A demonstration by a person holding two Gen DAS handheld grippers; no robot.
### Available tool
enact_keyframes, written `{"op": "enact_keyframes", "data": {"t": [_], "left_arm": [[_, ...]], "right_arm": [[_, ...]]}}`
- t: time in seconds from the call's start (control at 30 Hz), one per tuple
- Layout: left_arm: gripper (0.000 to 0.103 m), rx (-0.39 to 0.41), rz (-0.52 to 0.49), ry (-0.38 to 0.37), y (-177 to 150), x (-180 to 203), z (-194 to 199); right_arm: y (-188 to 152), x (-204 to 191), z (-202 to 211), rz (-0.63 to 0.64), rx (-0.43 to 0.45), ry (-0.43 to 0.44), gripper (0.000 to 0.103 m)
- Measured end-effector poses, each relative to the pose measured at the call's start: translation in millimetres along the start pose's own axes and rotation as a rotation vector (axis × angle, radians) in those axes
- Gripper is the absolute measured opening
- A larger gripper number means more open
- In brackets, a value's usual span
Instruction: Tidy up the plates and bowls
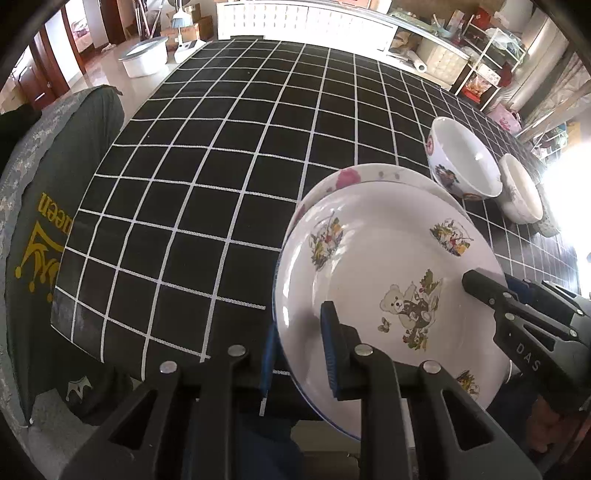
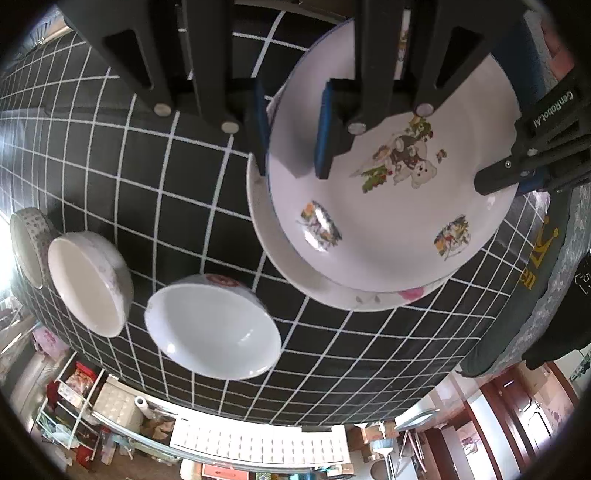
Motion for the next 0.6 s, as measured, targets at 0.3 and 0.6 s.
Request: {"op": "enact_keyframes", "data": {"t": [0.3, 0.6], "left_arm": [[0.020, 0.001, -0.005, 0.007, 8, -1, -6], [0.020, 0.005, -0.001, -0.012, 14, 0, -13]], "right_arm": [[3, 0, -5, -0.009, -0.013, 0.015, 0.027], [1, 8, -1, -0.058, 0.001, 0.077, 0.027]]}}
Point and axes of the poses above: each gripper's, at about its wrist camera, not at the fingertips, and z roughly against the way its jaws point, x to its right, y to its top, the point moved 4 cm from there along -z, roughly the way its jaws point, and after that the axes turned 12 degrees about y, right-handed, at the moved point
